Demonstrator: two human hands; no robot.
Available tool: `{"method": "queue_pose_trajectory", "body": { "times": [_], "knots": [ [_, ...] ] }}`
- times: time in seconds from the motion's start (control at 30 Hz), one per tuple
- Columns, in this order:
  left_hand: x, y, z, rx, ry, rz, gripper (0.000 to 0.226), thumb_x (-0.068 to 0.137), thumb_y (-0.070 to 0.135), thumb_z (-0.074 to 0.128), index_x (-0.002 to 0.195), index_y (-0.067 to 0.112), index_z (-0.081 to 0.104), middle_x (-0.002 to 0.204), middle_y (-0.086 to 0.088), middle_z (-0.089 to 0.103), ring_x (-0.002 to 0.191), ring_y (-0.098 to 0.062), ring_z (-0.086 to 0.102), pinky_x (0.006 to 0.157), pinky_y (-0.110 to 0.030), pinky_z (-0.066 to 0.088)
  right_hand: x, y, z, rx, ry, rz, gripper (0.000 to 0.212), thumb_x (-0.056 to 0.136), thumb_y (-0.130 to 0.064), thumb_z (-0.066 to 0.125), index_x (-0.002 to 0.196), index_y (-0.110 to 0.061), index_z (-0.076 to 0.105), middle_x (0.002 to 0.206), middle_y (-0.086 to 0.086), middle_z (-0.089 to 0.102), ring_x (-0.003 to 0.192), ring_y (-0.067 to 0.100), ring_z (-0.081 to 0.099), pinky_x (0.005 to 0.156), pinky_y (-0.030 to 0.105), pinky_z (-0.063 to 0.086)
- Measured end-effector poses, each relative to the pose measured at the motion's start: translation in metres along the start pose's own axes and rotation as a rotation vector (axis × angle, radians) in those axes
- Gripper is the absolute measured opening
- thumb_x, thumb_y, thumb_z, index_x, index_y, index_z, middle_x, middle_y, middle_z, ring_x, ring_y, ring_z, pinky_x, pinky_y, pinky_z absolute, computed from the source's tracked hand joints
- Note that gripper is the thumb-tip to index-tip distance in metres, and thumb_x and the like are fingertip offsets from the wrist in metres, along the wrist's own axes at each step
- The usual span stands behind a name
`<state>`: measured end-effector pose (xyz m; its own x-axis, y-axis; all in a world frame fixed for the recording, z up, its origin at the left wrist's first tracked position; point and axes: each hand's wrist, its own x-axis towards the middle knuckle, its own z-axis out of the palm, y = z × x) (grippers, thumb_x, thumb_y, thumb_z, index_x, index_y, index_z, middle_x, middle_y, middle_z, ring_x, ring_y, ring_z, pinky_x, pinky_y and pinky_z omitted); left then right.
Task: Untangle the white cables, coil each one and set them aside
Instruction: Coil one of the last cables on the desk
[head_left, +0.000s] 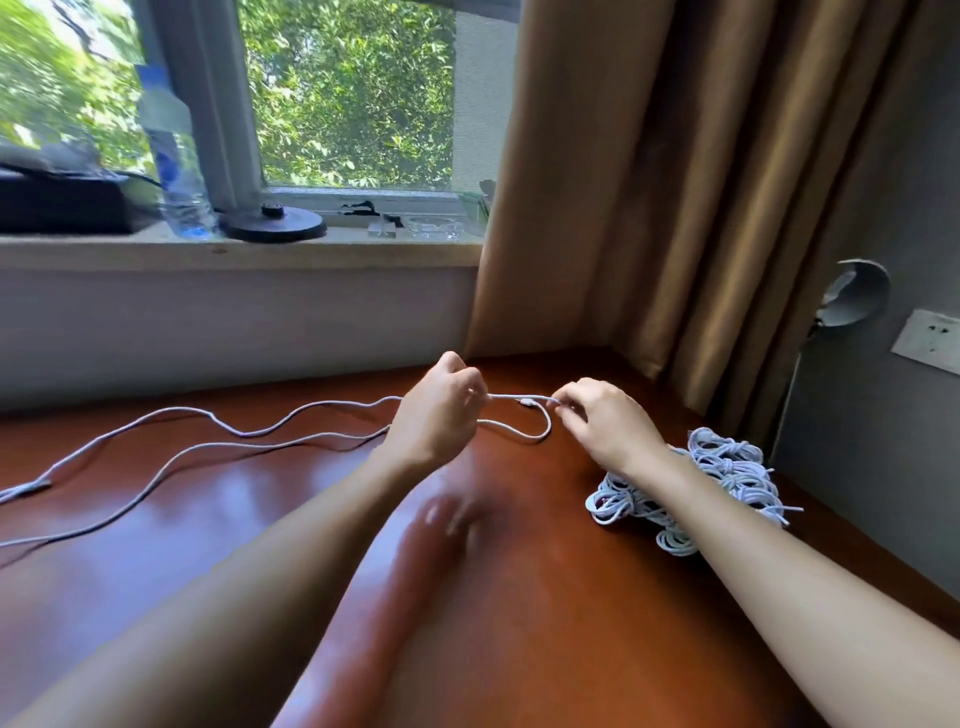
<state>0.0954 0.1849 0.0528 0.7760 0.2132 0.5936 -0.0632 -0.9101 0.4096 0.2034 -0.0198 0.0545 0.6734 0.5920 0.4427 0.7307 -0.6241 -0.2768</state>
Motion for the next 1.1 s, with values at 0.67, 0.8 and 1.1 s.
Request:
{"method": "queue_pose_trajectory", "body": {
  "times": [0.67,0.8,1.1],
  "knots": [
    [-0.086,-0.030,-0.147,-0.057,-0.004,-0.224,0.060,0.092,0.025,0.061,0.147,0.011,0.041,0.142,-0.003,0.033,0.116,-0.027,0.056,0.103,-0.034,0.047,-0.008,-0.173,-0.023,0.611,0.017,-0.165,0.009,0.094,-0.016,0.070,0.100,-0.017,0.077,0.077,-0.005,0.076,0.075,0.001,0.070,0.082,0.022,0.054],
    [-0.122,-0.042,-0.153,-0.065,0.030,-0.249,0.033,0.094,0.023,0.066,0.123,0.009,0.059,0.129,-0.002,0.038,0.110,-0.012,0.054,0.095,-0.012,0.038,-0.013,-0.197,-0.007,0.692,-0.050,-0.168,0.009,0.095,-0.014,0.068,0.099,-0.017,0.076,0.077,-0.004,0.076,0.074,0.004,0.071,0.077,0.019,0.055],
    [-0.165,-0.080,-0.134,-0.032,0.035,-0.281,0.010,0.095,0.016,0.061,0.093,0.009,0.068,0.113,-0.006,0.050,0.109,-0.024,0.051,0.101,-0.038,0.044,-0.016,-0.233,0.019,0.976,-0.145,-0.099,0.011,0.098,-0.006,0.063,0.098,-0.012,0.072,0.080,0.006,0.077,0.072,0.016,0.072,0.071,0.025,0.059]
  ]
}}
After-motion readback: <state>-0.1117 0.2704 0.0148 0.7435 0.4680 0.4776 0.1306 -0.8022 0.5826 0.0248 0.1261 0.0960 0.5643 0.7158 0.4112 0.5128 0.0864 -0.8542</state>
